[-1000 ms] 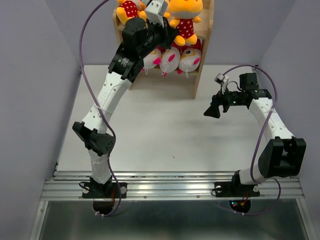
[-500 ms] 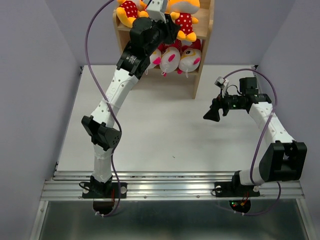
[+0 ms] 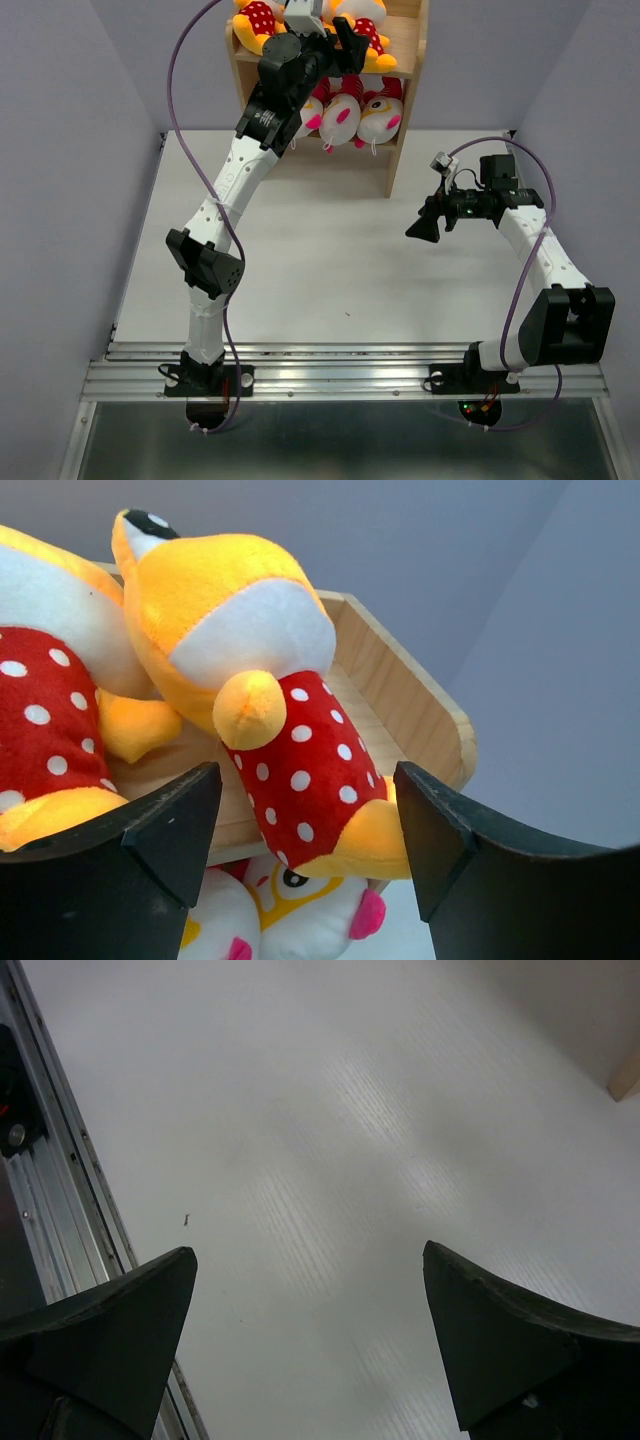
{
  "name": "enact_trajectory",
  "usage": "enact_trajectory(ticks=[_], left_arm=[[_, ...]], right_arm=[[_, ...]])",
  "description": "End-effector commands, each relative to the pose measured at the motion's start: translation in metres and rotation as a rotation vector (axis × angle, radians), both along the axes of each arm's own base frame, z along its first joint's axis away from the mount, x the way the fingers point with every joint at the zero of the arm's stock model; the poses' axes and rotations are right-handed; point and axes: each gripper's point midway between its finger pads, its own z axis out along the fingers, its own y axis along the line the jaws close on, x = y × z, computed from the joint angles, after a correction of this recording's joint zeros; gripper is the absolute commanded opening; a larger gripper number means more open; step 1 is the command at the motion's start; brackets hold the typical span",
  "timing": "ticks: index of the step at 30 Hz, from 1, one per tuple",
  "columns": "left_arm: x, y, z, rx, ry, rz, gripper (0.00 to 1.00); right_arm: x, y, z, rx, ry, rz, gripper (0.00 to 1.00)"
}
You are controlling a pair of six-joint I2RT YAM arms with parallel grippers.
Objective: Place and organize the stuffed toys onto the shelf
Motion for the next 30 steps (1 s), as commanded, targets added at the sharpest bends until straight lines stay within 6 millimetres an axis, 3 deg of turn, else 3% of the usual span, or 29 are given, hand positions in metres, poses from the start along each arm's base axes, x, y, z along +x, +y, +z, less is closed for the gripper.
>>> enact_trajectory(ticks=[1,8,12,14,15,16,17,18,21,22,23,24,25,26,27,28,29,30], left_arm=[[-0.023,0.025,0.077,-0.148,-0.169,0.024,0.83],[-0.033,0.042,0.101,-0.199,-0.211,0.020,0.85],[-0.049,0.053,0.117,-0.203,-0.240,0.014,0.85],[-0.051,0.059,0.116,-0.176,-0.237,0.028,0.85],[-0.064,0.068,0.126,-0.175,-0.257,0.036,0.85],[-0.059,0.072,0.114,-0.131,-0.236,0.055,0.84],[-0.073,0.083,0.120,-0.115,-0.242,0.069,0.83],[-0.077,0.090,0.120,-0.102,-0.246,0.086,0.82],[-0.090,0.115,0.099,-0.008,-0.193,0.160,0.78],[-0.082,0.123,0.070,0.035,-0.122,0.211,0.76],[-0.087,0.129,0.061,0.056,-0.106,0.230,0.75],[-0.111,0.147,0.071,0.060,-0.136,0.258,0.74],[-0.118,0.154,0.064,0.068,-0.128,0.279,0.73],[-0.110,0.159,0.026,0.111,-0.056,0.312,0.73],[-0.118,0.168,0.017,0.117,-0.046,0.331,0.73],[-0.129,0.182,-0.008,0.130,-0.010,0.364,0.72],[-0.135,0.187,-0.022,0.136,0.012,0.376,0.72],[-0.152,0.200,-0.024,0.106,0.010,0.390,0.72]], right_arm=[[-0.003,0.005,0.012,0.032,-0.049,0.022,1.00],[-0.004,0.007,0.014,0.046,-0.046,0.029,1.00],[-0.004,0.008,0.020,0.052,-0.074,0.048,1.00],[-0.006,0.009,0.027,0.049,-0.113,0.081,1.00],[-0.004,0.009,0.038,0.045,-0.158,0.100,1.00],[-0.008,0.010,0.042,0.037,-0.204,0.143,1.00],[-0.004,0.011,0.057,0.019,-0.308,0.189,1.00],[-0.006,0.011,0.056,0.021,-0.293,0.189,1.00],[0.009,0.011,0.090,-0.006,-0.492,0.235,1.00],[0.016,0.012,0.108,0.007,-0.522,0.217,0.98],[0.029,0.013,0.127,0.011,-0.612,0.207,0.97],[0.038,0.014,0.136,0.024,-0.633,0.193,0.92],[0.043,0.016,0.147,0.058,-0.620,0.169,0.87],[0.057,0.016,0.177,0.064,-0.740,0.150,0.81],[0.063,0.019,0.189,0.087,-0.755,0.129,0.77],[0.075,0.025,0.207,0.121,-0.792,0.090,0.70],[0.078,0.030,0.208,0.134,-0.761,0.070,0.64],[0.094,0.032,0.227,0.147,-0.805,0.011,0.49]])
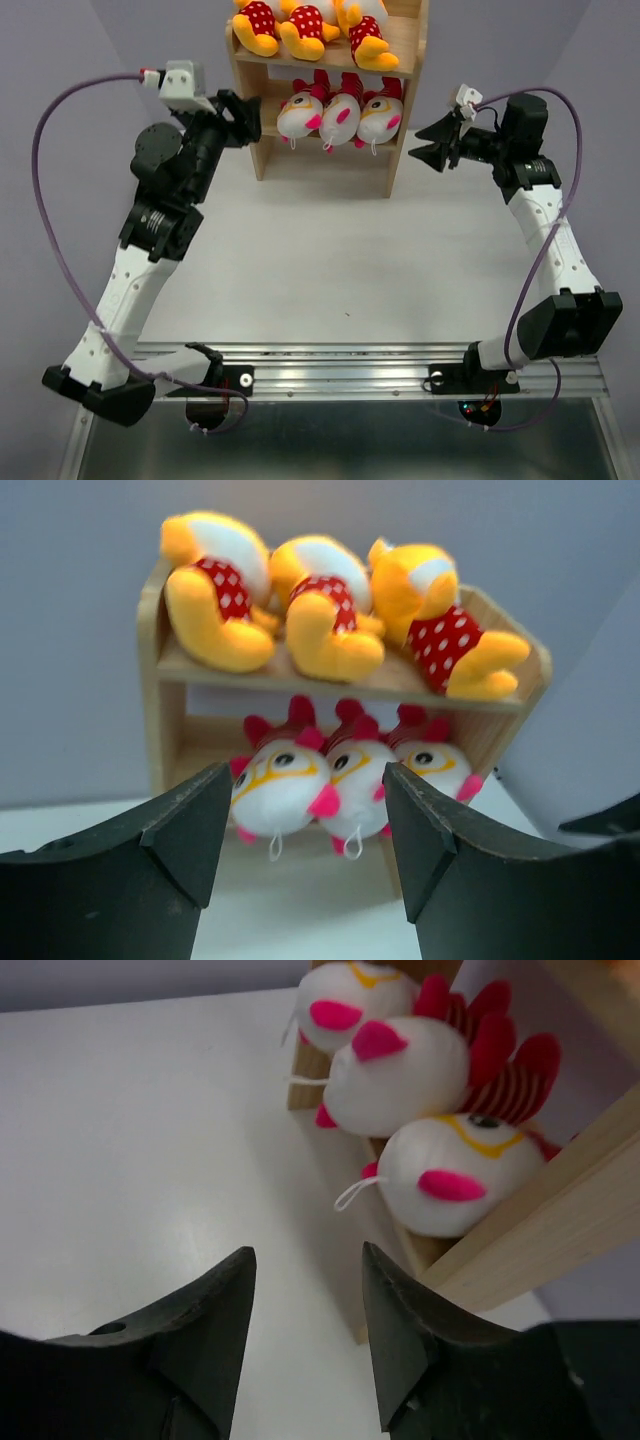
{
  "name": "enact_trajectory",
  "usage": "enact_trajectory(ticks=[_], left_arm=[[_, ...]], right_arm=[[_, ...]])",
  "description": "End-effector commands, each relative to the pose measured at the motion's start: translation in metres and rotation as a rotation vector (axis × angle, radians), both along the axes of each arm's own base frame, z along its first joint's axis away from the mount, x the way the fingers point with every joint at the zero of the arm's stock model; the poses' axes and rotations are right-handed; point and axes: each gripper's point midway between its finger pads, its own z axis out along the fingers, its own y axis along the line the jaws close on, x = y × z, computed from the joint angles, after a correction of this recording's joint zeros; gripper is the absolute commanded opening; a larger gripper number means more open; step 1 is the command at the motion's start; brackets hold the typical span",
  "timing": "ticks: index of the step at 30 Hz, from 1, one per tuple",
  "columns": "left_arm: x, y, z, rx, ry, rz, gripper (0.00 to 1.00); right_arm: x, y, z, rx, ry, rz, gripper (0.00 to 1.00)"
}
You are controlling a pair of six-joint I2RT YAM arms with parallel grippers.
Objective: Place and organize the stuffed toys onto the shelf
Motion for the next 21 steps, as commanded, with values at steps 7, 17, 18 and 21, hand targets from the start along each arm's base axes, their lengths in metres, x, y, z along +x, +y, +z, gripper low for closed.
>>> enact_trajectory(ticks=[7,17,18,21], left_arm=[[-0.049,0.047,-0.186,-0.081,0.294,0.122,0.72],[-0.086,0.071,-0.224,-0.238,0.287,0.161,0.72],[-0.086,0.071,-0.225,-0.238,0.289,0.160,0.72],[-0.084,0.067,-0.231,-0.244,0.301,0.146,0.72]], right_arm=[[0.080,0.060,0.142,0.210,-0.371,-0.224,0.27],[0.112,0.077,0.175,0.248,-0.437,-0.323,0.28],[0.111,0.077,0.177,0.251,-0.443,-0.323,0.28],[0.113,0.089,0.174,0.249,-0.443,-0.310,0.28]])
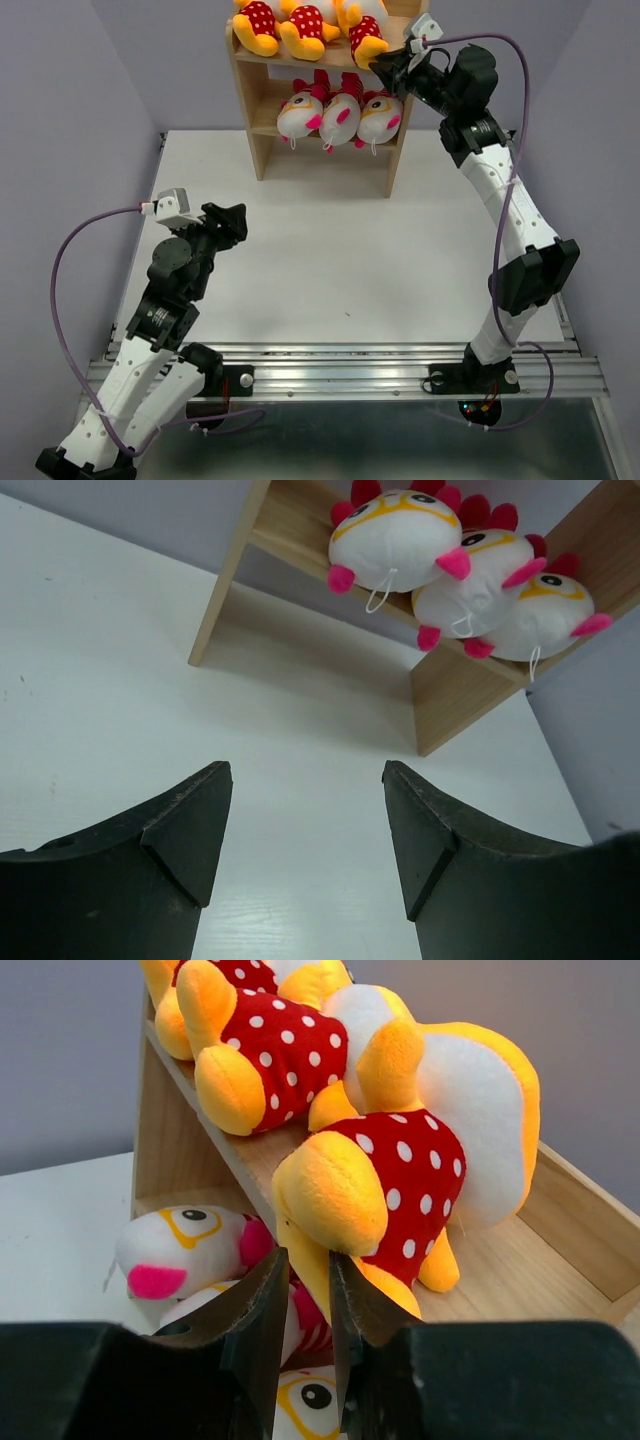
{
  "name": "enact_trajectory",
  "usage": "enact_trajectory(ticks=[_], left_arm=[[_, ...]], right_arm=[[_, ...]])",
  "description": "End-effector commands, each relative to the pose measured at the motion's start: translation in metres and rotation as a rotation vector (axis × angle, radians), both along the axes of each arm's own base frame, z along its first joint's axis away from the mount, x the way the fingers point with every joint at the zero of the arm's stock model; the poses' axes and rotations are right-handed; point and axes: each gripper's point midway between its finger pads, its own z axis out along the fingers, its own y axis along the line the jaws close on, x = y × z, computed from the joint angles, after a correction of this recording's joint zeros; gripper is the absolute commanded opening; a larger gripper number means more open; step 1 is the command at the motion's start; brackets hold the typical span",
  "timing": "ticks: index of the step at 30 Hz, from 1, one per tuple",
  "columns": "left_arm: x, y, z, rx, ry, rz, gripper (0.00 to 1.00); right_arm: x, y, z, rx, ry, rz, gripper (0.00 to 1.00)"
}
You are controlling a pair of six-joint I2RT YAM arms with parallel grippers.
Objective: Place and organize the stuffed toys onto the shelf
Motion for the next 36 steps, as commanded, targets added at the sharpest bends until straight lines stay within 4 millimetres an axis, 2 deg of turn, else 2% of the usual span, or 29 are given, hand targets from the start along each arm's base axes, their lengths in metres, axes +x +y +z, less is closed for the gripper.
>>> enact_trajectory(ticks=[1,5,10,17,21,22,24,28,31,33,34,36], left_arm=[[0.005,-0.001,0.007,-0.058,-0.040,0.013,0.72],[0.009,-0.008,0.006,-0.067,-0.037,-0.011,0.72],[0.010,-0.011,0.001,-0.072,-0.024,-0.020,0.72],[0.008,-0.010,-0.002,-0.090,-0.026,-0.018,0.72],[0.010,-0.012,-0.002,-0.088,-0.024,-0.023,0.72],[0.010,-0.012,-0.002,-0.085,-0.021,-0.023,0.72],[0.012,-0.013,-0.003,-0.079,-0.016,-0.024,0.72],[0.011,-0.013,-0.003,-0.081,-0.017,-0.024,0.72],[0.012,-0.013,-0.005,-0.081,-0.015,-0.024,0.72],[0.011,-0.012,-0.004,-0.081,-0.017,-0.024,0.73],[0.011,-0.012,-0.004,-0.082,-0.018,-0.023,0.73],[0.010,-0.011,-0.004,-0.081,-0.019,-0.021,0.73]], right_arm=[[-0.007,0.014,0.034,0.040,-0.096,-0.006,0.28],[-0.003,0.030,0.029,0.040,-0.088,0.002,0.28],[0.009,0.039,0.028,0.052,-0.084,-0.021,0.28],[0.015,0.049,0.031,0.065,-0.100,-0.026,0.30],[0.026,0.053,0.026,0.064,-0.092,-0.034,0.30],[0.025,0.052,0.037,0.073,-0.112,-0.032,0.30],[0.033,0.063,0.030,0.073,-0.102,-0.016,0.30],[0.033,0.071,0.030,0.063,-0.115,-0.003,0.30],[0.023,0.080,0.029,0.044,-0.122,0.045,0.31],[0.012,0.089,0.018,0.014,-0.115,0.121,0.33],[-0.005,0.087,0.029,0.010,-0.141,0.155,0.34],[-0.030,0.093,0.028,-0.027,-0.171,0.254,0.36]])
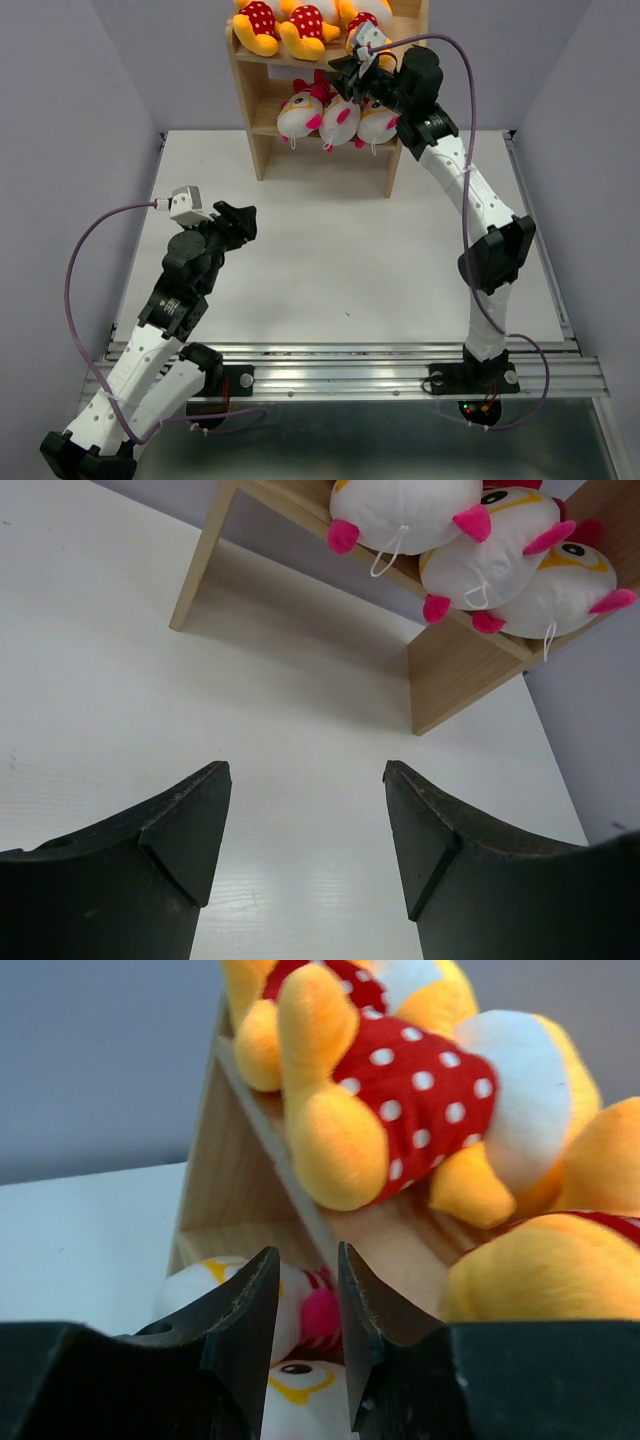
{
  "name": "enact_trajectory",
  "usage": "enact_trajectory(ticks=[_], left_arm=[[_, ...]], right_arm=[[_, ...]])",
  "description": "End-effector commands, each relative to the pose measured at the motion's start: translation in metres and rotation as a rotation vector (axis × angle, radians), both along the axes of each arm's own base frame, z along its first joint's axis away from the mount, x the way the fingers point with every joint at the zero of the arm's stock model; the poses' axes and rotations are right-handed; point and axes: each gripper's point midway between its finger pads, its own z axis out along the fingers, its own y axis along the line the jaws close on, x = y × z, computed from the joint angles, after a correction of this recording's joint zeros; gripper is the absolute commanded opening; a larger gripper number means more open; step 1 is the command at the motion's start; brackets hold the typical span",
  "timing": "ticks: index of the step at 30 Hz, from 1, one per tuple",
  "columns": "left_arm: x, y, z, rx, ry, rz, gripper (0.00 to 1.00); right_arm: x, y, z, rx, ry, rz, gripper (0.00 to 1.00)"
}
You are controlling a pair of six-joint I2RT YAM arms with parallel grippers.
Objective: Place and organize the stuffed toys onto the shelf
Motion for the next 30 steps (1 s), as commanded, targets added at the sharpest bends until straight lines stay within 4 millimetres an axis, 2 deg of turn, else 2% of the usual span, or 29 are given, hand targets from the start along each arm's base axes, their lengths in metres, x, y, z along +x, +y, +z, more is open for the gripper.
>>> enact_trajectory(ticks=[1,3,5,6,8,9,12,13,16,17,19,22,23,26,29,30], left_arm=[[0.000,0.002,0.014,-0.023,-0.054,0.008,0.74],[-0.001,0.002,0.012,-0.023,-0.051,0.007,0.74],[-0.001,0.002,0.011,-0.026,-0.049,0.006,0.74],[-0.001,0.001,0.011,-0.028,-0.050,0.003,0.74],[0.000,0.000,0.010,-0.030,-0.051,0.000,0.74],[0.000,0.000,0.010,-0.030,-0.051,-0.002,0.74],[0.000,-0.001,0.010,-0.028,-0.048,-0.005,0.74],[0.000,-0.001,0.011,-0.029,-0.051,-0.007,0.74],[-0.001,-0.001,0.012,-0.030,-0.052,-0.008,0.74],[-0.002,0.000,0.011,-0.032,-0.052,-0.006,0.74],[-0.003,0.001,0.011,-0.035,-0.054,-0.005,0.74],[-0.005,0.001,0.011,-0.041,-0.057,-0.003,0.74],[-0.005,0.001,0.011,-0.045,-0.057,-0.003,0.74],[-0.005,0.000,0.011,-0.045,-0.054,-0.008,0.74],[-0.006,0.001,0.012,-0.044,-0.056,-0.008,0.74],[-0.006,0.002,0.012,-0.046,-0.056,-0.006,0.74]], right_arm=[[-0.075,0.003,0.043,-0.026,-0.153,0.197,0.36],[-0.084,0.001,0.038,-0.030,-0.140,0.208,0.36],[-0.090,-0.006,0.045,-0.022,-0.144,0.186,0.35],[-0.094,-0.014,0.056,-0.008,-0.158,0.147,0.35],[-0.094,-0.021,0.055,-0.009,-0.155,0.107,0.34],[-0.097,-0.030,0.064,0.002,-0.169,0.067,0.33],[-0.098,-0.041,0.066,0.002,-0.178,0.007,0.33],[-0.104,-0.047,0.074,0.010,-0.192,-0.008,0.33],[-0.104,-0.058,0.078,0.018,-0.196,-0.069,0.33],[-0.110,-0.064,0.086,0.029,-0.211,-0.085,0.32],[-0.108,-0.074,0.093,0.045,-0.219,-0.143,0.29],[-0.093,-0.093,0.100,0.071,-0.216,-0.255,0.25],[-0.081,-0.101,0.095,0.069,-0.203,-0.306,0.25],[-0.066,-0.112,0.085,0.055,-0.187,-0.356,0.25],[-0.063,-0.109,0.076,0.033,-0.180,-0.349,0.29],[-0.061,-0.108,0.071,0.024,-0.172,-0.349,0.33]])
